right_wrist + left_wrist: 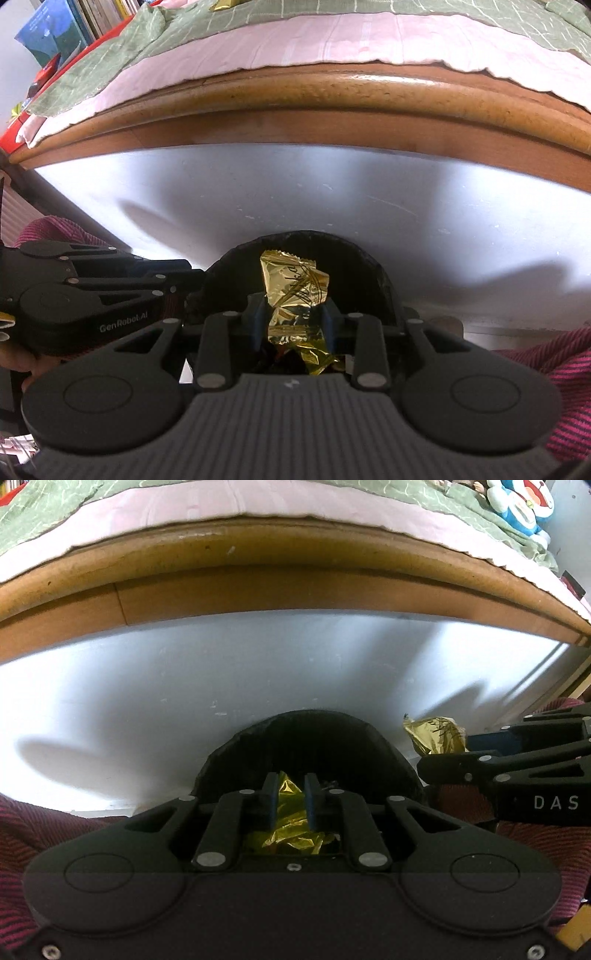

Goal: Collect trash
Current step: 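Open both tools to drop the candies into the bin, then grasp the gold foil candy with the left tool while the right tool grasps the white tissue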

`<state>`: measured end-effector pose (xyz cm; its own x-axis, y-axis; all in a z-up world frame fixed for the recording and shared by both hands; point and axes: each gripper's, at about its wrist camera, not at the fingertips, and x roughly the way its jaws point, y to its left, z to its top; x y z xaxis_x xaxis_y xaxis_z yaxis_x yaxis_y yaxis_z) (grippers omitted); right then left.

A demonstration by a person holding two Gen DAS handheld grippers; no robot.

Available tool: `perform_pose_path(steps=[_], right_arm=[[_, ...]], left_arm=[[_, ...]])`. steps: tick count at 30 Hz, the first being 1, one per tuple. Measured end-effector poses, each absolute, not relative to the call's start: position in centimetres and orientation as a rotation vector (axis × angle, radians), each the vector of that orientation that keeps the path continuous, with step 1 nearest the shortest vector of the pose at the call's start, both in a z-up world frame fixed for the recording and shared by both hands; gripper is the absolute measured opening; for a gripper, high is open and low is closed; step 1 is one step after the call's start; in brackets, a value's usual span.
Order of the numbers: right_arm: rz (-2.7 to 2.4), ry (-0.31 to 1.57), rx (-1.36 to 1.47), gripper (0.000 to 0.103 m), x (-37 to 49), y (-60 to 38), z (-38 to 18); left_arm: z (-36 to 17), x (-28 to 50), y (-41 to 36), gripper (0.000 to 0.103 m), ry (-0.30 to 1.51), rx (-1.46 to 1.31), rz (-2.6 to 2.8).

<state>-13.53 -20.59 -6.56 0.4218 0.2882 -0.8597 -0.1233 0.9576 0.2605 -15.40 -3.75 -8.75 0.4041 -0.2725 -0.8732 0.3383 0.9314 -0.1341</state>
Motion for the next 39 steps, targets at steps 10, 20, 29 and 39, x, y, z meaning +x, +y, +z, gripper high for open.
perform_pose_path(steps=[10,20,29,39], right_arm=[[0.255,1.107,0.176,0.063,-13.4,-20.7,-6.6],[0.251,1.111,0.185,0.067,-13.4,-20.8,-6.6],[0.257,1.105,0.189,0.069,-13.2,-21.1,-6.2],[0.383,0.867,0.209,0.084,-11.4,-23.8,2.7]], left_arm=[[-9.0,-15.3,-4.0,0.036,1.102,0.072,-0.373],[-9.5,-15.0,-4.2,0.062,1.167,0.106,-0.349],[-8.7,-15.1,-4.3,0.067,1.165,0.120,-0.350],[1.7,-14.1,-1.8,0.088,0.841,0.065,-0.490]])
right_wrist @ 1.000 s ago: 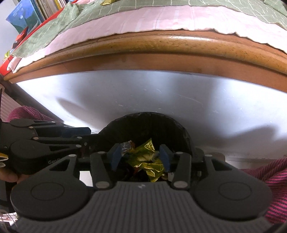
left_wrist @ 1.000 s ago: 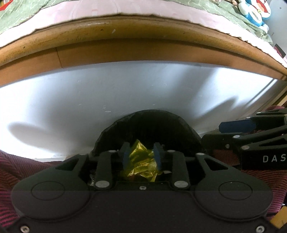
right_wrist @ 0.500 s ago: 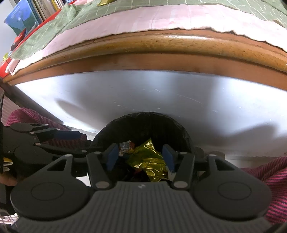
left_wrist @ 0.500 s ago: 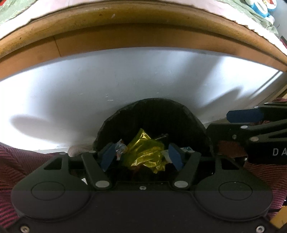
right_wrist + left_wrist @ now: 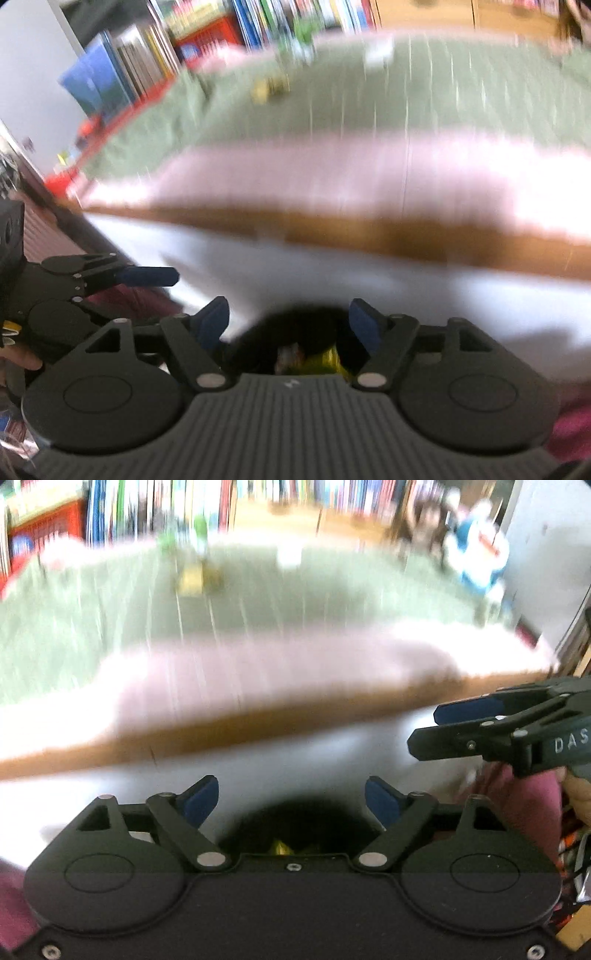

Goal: Collect trash
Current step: 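Grasp the gold foil candy with the left tool while the right tool grasps the white tissue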

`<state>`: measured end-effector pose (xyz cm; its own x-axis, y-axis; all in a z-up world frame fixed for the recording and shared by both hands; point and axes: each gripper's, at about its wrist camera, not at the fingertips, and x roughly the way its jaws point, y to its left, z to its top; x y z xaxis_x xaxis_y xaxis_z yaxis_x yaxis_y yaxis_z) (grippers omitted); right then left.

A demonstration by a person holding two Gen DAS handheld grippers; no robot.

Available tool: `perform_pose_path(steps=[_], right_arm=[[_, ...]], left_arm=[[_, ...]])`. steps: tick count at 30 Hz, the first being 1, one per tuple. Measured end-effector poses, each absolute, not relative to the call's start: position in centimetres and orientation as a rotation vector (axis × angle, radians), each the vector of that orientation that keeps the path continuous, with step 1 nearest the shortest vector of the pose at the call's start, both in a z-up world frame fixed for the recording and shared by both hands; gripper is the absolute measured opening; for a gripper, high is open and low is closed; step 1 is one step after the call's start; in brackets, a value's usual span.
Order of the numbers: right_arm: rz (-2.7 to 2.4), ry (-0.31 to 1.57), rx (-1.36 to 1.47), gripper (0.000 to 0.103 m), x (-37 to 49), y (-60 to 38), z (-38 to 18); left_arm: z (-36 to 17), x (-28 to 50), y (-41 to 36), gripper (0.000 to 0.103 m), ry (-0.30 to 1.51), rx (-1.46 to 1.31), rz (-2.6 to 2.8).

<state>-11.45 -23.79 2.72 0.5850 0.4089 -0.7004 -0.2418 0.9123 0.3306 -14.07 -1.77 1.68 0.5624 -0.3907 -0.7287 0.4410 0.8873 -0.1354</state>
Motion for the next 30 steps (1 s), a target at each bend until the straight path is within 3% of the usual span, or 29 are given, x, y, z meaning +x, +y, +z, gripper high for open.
perform_pose_path(steps=[2,10,25,30], right_arm=[[0.373,0.792,0.198,0.086,-10.5,-24.5,4.9],[0.248,0.642,0.085,0.089,-3.7,-25.6,9.1],[0.177,0.667,0.009,0.089,11.7,-25.4,5.7],[0.175,0.708,0.007,0.089,14.6,-24.6,3.3]], left_arm=[[4.0,-13.1,-1.2,0.095,0.749,0.047,-0.492],[7.7,-6.7,-2.2,0.096,0.530,0.044,-0.374],[1.8,6.7,-4.2,0.096,0.569,-0.021,-0.235],[0.6,7.9,-4.2,0.085,0.602,-0.061,-0.279]])
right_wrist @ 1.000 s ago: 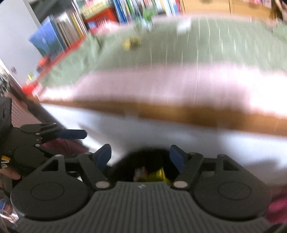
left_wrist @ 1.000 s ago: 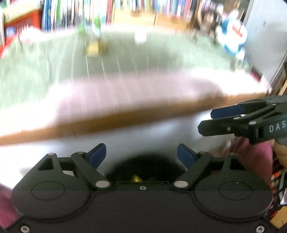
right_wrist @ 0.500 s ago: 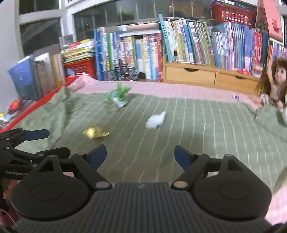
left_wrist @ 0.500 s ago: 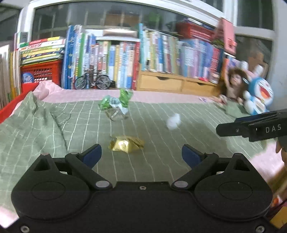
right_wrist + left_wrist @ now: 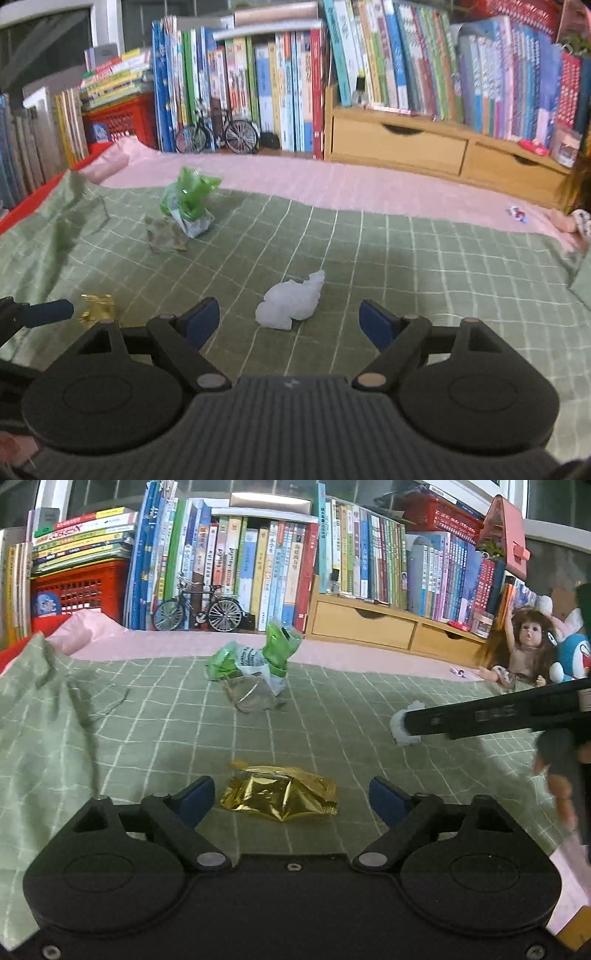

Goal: Collect trash
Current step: 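Grasp the gold foil candy with the left tool while the right tool grasps the white tissue, then carry the gold candy and white tissue down into the bin with both tools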

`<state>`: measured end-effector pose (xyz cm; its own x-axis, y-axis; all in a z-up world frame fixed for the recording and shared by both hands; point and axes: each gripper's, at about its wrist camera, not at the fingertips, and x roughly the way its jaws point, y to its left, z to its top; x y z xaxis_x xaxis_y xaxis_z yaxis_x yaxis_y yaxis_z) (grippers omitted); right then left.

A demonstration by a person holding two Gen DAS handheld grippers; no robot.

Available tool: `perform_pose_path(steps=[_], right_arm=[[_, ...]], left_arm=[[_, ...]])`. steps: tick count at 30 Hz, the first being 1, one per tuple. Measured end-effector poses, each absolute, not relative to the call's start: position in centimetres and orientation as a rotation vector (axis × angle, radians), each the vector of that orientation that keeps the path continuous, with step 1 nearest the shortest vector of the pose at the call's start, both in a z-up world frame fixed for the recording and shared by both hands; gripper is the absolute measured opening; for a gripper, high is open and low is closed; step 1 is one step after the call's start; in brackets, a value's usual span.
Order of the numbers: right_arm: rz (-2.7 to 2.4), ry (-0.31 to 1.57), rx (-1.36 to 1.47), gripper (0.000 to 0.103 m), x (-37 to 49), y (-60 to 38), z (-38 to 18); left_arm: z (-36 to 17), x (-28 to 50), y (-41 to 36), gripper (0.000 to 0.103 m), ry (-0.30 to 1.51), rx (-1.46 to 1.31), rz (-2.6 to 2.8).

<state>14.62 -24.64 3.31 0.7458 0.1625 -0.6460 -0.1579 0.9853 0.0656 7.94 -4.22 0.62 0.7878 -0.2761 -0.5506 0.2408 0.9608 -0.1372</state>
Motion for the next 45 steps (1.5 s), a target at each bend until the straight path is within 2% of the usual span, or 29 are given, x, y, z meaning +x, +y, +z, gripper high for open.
perform_pose_path(steps=[3,4,5,8,9,10,12,13,14,45], right_arm=[[0.165,0.723,0.040,0.089,15.9,-24.6,2.2],[0.160,0.731,0.051,0.083,16.1,-24.6,1.9],[0.162,0.742,0.059,0.079,16.4,-24.6,1.6],[0.175,0.754,0.042,0.059,16.5,-24.0,1.0],[0.178,0.747,0.029,0.047,16.3,-23.8,1.0],[0.182,0.739,0.023,0.040,16.1,-23.7,1.1],[0.199,0.730,0.031,0.038,15.7,-23.8,1.4],[0.207,0.722,0.034,0.036,15.4,-23.8,1.6],[0.212,0.714,0.032,0.036,15.1,-23.8,1.8],[0.362,0.628,0.038,0.036,-1.4,-23.0,5.4]], left_arm=[[0.3,8.6,-4.3,0.072,0.611,-0.067,-0.279],[0.2,8.7,-4.4,0.066,0.620,-0.064,-0.281],[0.1,8.7,-4.5,0.065,0.622,-0.061,-0.281],[0.4,8.4,-4.7,0.051,0.610,-0.041,-0.288],[0.5,8.3,-4.8,0.048,0.606,-0.033,-0.289],[0.6,8.1,-4.9,0.045,0.597,-0.026,-0.290],[1.0,7.7,-5.2,0.040,0.590,-0.012,-0.296],[1.1,7.6,-5.3,0.026,0.589,-0.011,-0.304],[1.2,7.5,-5.4,0.023,0.594,-0.013,-0.312],[4.8,-5.2,-4.5,0.022,0.549,0.013,-0.389]])
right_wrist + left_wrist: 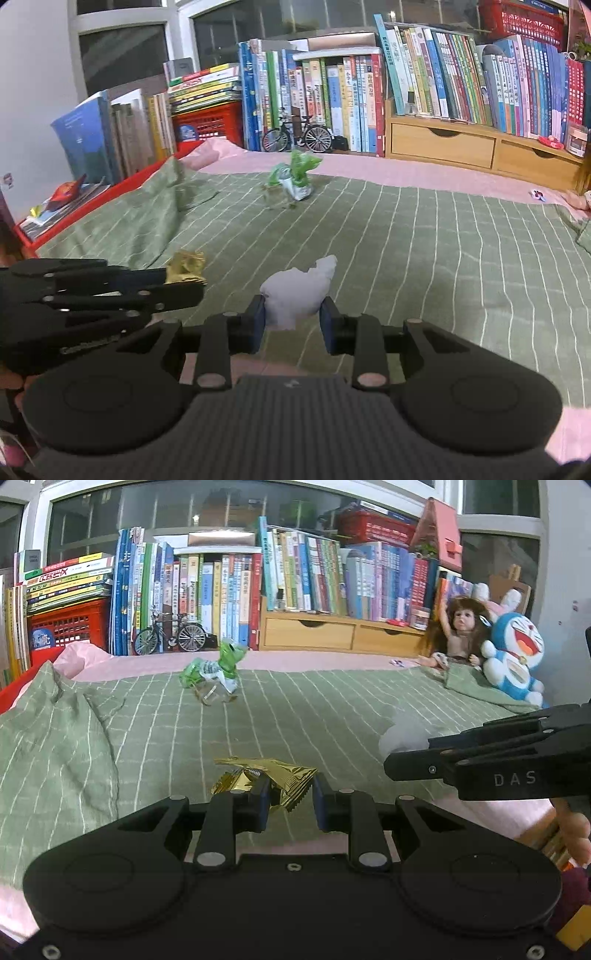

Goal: Collect trash
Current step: 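Carry the gold candy and white tissue down into the bin with both tools, then open both tools to drop the items into the bin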

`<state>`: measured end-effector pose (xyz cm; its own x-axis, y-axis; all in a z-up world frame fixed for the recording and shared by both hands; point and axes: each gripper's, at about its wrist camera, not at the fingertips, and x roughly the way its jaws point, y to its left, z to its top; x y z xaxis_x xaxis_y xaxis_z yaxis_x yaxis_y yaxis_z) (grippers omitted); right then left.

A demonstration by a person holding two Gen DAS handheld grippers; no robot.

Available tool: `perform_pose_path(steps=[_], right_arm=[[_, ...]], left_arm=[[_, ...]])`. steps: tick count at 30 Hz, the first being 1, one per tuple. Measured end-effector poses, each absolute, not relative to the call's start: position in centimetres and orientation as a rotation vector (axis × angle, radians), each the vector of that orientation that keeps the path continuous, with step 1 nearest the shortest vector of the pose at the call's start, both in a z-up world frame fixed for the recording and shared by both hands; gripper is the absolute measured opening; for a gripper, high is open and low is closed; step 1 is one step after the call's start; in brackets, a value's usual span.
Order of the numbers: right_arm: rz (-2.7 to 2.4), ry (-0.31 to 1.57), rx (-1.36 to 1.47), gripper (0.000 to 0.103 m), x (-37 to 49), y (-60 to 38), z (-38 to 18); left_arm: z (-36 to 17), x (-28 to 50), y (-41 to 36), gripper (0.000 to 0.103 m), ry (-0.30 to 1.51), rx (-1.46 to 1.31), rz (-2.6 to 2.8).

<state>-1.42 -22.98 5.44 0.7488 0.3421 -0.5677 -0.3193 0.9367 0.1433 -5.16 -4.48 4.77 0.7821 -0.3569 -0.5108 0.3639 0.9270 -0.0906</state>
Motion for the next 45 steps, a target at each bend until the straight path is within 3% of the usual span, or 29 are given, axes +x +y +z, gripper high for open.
perform_pose_path(steps=[17,45], right_arm=[[0.351,0.688,0.084,0.036,-9.9,-22.9,3.6],[0.351,1.167,0.148,0.038,-12.5,-20.8,-8.6]], left_arm=[[2.3,-13.3,-3.6,0.022,0.619,0.050,-0.451],[-7.1,-16.1,-3.6,0.019,0.998,0.093,-0.486]])
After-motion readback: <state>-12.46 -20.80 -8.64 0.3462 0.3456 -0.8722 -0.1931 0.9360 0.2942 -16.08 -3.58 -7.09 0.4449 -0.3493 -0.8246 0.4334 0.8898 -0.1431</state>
